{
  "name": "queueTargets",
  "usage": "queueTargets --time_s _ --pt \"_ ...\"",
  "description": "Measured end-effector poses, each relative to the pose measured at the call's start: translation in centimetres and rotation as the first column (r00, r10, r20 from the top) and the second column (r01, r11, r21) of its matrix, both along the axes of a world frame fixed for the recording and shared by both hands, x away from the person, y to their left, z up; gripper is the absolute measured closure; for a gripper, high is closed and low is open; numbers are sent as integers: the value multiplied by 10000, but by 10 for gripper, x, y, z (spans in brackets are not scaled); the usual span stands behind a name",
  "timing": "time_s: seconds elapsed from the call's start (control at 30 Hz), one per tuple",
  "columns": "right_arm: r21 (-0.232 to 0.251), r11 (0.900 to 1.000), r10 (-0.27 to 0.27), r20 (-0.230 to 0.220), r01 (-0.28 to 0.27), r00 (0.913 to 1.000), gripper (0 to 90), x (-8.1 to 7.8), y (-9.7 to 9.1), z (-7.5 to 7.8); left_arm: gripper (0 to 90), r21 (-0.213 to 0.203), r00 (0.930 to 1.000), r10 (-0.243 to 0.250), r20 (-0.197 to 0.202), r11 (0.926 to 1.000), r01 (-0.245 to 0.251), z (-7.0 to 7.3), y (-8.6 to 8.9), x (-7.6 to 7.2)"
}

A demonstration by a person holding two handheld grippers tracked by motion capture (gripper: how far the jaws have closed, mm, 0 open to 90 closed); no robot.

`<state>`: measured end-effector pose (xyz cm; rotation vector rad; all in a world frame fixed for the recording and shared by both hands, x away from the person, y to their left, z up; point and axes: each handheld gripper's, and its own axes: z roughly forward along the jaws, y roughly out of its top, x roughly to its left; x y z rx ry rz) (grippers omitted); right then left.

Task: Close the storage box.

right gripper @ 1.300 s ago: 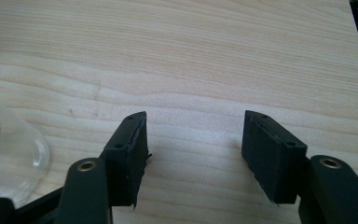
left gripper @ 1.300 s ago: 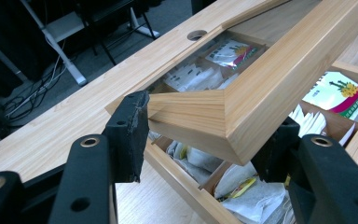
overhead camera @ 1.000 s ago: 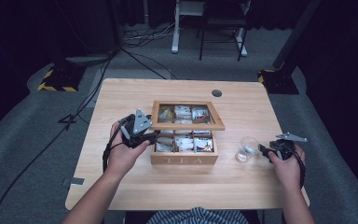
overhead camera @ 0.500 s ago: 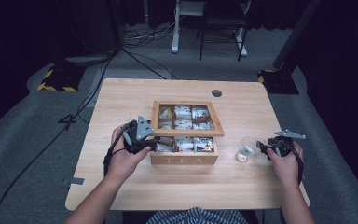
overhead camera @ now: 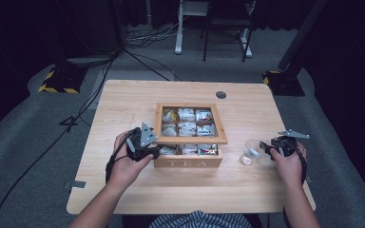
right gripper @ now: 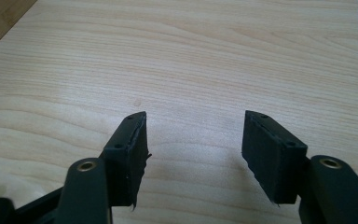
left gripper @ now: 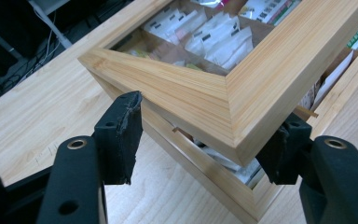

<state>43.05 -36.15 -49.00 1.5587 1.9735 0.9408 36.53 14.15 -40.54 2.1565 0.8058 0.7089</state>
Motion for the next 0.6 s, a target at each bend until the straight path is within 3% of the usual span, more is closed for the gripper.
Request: queueTargets --time_s 0.23,0.37,0.6 --pt "56 10000 33 0 -33 10000 415 3 2 -1 378 218 10000 -34 -23 9998 35 -4 -1 -1" --pt "130 9999 40 -5 -40 10000 415 4 1 -1 373 308 9995 -25 -317 9995 35 -7 -2 -1" --pt "200 9998 25 1 -25 10000 414 4 1 -1 371 584 9990 14 -456 9983 13 -10 -4 -2"
